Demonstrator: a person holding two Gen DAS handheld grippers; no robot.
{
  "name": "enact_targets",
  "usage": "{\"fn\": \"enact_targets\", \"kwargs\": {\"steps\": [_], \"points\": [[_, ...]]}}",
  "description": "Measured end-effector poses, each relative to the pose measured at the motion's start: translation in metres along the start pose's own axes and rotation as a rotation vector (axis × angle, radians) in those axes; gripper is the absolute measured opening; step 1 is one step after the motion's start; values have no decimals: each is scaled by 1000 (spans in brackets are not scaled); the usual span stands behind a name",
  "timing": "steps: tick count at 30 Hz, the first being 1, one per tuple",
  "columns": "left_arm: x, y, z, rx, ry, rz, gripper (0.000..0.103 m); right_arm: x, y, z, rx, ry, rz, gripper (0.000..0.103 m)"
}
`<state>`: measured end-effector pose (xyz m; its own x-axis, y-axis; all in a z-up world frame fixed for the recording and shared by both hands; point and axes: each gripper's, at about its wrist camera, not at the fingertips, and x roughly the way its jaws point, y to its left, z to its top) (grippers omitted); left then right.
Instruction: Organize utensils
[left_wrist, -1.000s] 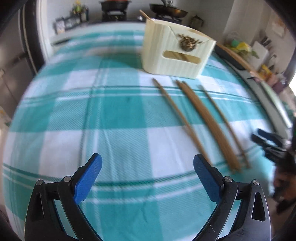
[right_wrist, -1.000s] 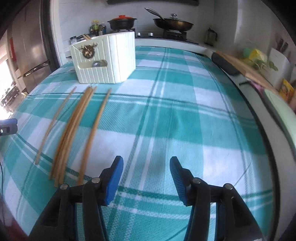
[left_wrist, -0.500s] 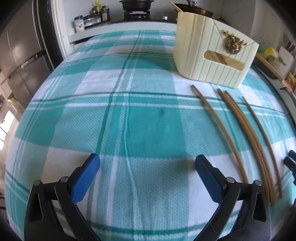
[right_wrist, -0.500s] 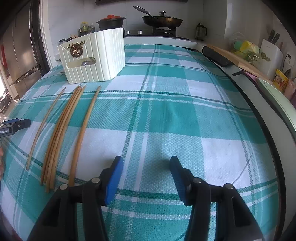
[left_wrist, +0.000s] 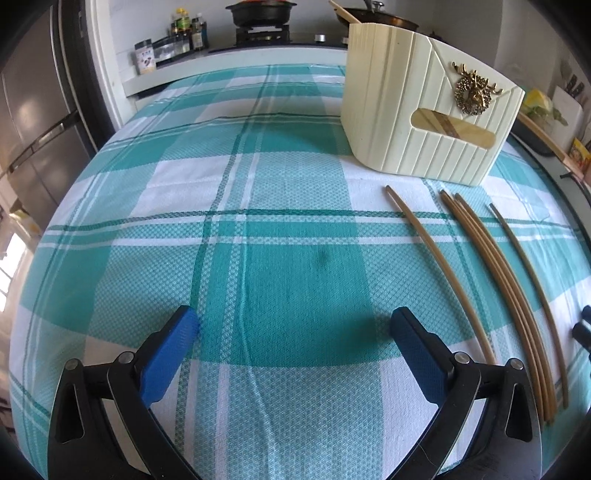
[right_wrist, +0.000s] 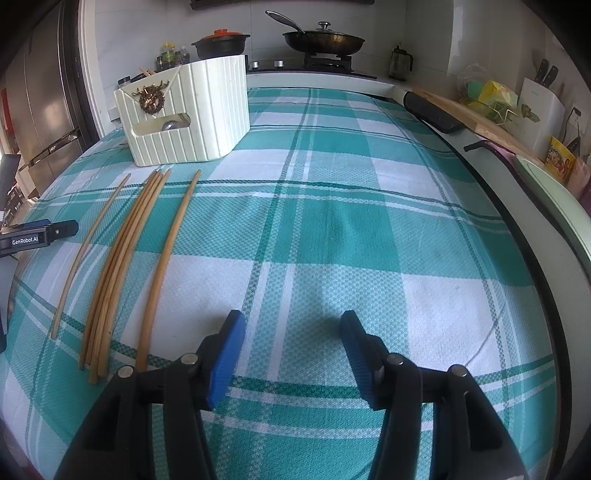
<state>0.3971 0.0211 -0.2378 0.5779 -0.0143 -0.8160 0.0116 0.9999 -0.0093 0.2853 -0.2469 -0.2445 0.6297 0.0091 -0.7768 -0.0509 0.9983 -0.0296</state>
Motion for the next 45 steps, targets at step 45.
{"fn": "enact_targets", "kwargs": {"steps": [45], "points": [[1,-1,1,36,-2,-24,103,0,0,0,0,-2,1,55]]}}
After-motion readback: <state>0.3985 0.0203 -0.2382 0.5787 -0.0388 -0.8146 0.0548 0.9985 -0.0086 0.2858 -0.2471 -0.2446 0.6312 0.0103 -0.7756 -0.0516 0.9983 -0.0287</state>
